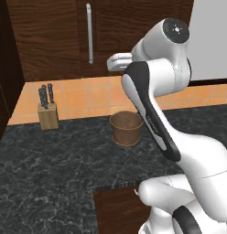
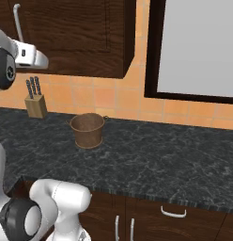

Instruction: Open the cabinet, pick up the bread from the cabinet and place it in the basket. Then move the basket to the dining counter.

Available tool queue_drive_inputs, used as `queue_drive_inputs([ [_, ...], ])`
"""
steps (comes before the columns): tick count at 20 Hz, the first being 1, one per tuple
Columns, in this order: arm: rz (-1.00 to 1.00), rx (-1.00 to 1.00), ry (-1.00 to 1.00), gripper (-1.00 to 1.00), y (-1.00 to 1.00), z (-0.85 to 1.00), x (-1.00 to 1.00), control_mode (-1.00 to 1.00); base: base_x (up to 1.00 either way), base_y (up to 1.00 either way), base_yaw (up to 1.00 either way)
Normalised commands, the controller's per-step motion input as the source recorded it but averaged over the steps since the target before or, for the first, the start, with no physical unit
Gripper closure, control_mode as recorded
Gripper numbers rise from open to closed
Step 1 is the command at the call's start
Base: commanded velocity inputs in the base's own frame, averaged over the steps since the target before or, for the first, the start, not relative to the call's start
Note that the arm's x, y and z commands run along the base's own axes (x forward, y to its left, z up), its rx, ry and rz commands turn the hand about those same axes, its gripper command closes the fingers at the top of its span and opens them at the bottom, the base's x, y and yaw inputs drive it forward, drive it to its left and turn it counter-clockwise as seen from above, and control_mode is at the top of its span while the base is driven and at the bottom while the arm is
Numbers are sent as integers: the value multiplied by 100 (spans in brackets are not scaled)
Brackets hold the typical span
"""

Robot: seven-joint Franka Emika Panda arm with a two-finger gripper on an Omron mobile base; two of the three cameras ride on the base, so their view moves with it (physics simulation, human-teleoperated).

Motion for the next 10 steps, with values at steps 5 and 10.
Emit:
queue_drive_inputs([
  [5, 0, 0, -12, -100, 57, 31, 31, -100, 0, 0, 0],
  [10, 1, -5, 2, -100, 34, 34, 32, -100, 0, 0, 0],
])
